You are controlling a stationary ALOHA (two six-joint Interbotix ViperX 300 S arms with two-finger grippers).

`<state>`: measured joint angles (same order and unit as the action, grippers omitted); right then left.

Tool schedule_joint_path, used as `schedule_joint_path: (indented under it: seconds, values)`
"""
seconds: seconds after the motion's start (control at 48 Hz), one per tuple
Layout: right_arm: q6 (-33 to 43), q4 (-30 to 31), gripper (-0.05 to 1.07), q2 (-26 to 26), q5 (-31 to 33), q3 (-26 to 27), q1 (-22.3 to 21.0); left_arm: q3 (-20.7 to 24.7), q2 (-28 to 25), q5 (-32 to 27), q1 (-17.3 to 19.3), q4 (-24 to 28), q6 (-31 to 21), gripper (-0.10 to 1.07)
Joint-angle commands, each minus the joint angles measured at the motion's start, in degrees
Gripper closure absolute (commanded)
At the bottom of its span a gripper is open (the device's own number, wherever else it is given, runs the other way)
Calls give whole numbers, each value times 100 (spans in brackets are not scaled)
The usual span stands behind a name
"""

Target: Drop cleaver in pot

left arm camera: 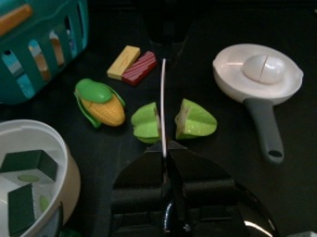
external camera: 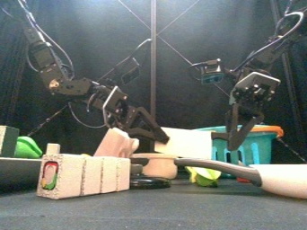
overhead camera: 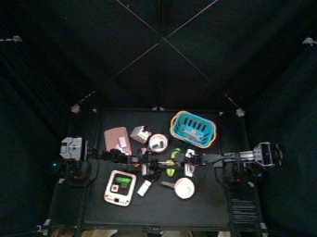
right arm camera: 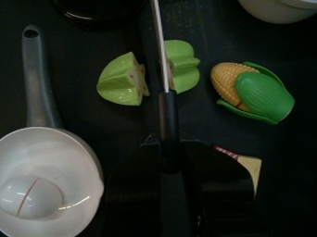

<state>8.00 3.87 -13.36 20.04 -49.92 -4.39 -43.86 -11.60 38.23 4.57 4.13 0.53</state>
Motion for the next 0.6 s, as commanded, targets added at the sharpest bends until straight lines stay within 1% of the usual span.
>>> schedule_joint_path:
  seconds: [0.0, 0.125, 0.208, 0.292, 0.375, 0.583]
  values:
    - [0, 9, 73, -176, -88, 264, -9, 97, 264, 53, -18, -35, -9, 50]
    - [0, -9, 73, -246, -167, 343, 0, 79, 272, 79, -44, -79, -62, 35]
    - [9, -18, 73, -325, -149, 387, 0, 79, 308, 176, -79, -369, -79, 28]
    - [9, -62, 73, -431, -105, 404, 0, 79, 360, 343, -141, -703, -44, 23]
    - [9, -132, 73, -589, 26, 396, -9, 18, 413, 571, -202, -914, 0, 21]
    - [9, -255, 73, -844, 88, 378, 0, -308, 668, 1072, -308, -923, 0, 21]
